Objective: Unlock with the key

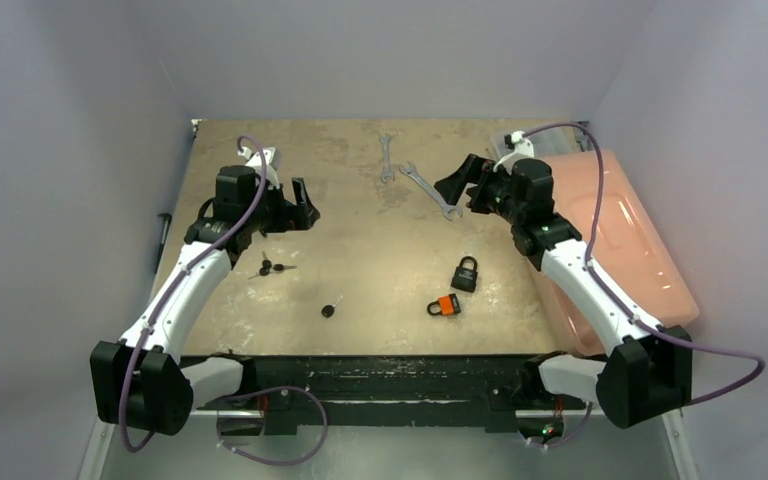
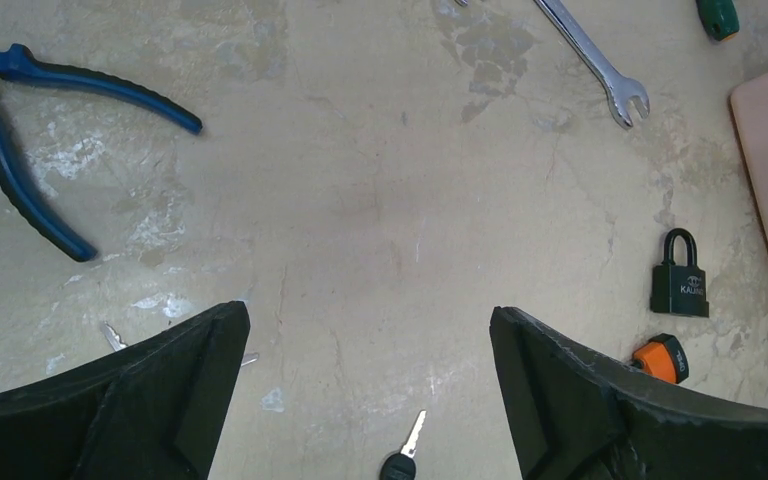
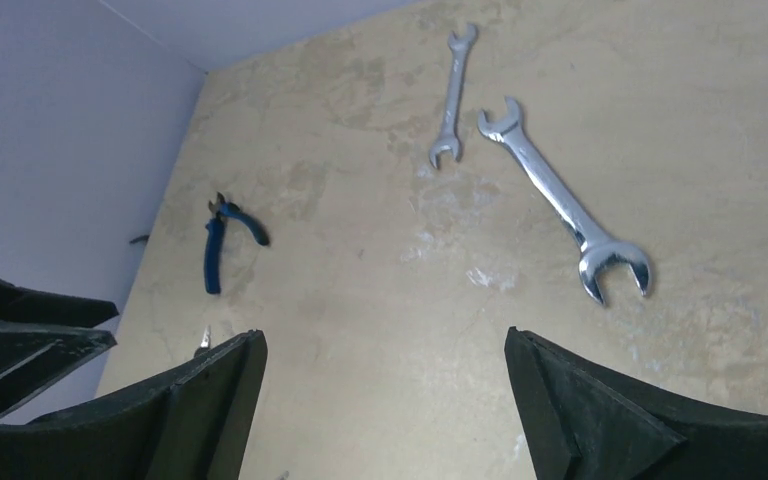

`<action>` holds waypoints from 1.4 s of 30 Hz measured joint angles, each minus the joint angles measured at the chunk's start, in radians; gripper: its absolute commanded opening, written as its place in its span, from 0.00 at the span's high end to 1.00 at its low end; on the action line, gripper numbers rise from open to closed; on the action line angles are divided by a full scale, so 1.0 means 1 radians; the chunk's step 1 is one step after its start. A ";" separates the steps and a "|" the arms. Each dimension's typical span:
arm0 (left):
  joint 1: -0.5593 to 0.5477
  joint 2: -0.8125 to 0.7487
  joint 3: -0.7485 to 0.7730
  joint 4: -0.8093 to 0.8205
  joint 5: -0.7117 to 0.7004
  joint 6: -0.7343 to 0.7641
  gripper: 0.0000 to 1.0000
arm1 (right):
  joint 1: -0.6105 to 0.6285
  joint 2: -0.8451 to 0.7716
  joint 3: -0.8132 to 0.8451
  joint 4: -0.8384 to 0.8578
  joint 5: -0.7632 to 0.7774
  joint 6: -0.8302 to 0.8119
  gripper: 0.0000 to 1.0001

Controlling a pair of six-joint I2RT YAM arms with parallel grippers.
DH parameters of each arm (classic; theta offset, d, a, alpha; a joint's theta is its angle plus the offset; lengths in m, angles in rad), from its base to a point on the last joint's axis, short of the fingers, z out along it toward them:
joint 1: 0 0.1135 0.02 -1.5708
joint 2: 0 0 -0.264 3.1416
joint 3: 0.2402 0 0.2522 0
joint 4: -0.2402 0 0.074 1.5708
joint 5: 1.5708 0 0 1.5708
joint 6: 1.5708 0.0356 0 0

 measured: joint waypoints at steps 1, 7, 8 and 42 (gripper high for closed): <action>-0.001 -0.001 0.000 0.000 0.001 0.000 0.01 | 0.000 0.014 0.013 -0.034 0.000 0.008 0.01; -0.007 -0.005 -0.001 0.000 0.008 0.000 0.01 | 0.005 0.079 0.054 -0.178 0.007 0.028 0.01; -0.007 -0.007 -0.001 0.000 0.011 0.000 0.02 | 0.009 0.079 0.054 -0.203 0.009 0.029 0.01; -0.039 -0.028 -0.014 0.006 0.018 0.000 0.18 | 0.419 0.027 -0.091 -0.584 0.401 0.245 0.06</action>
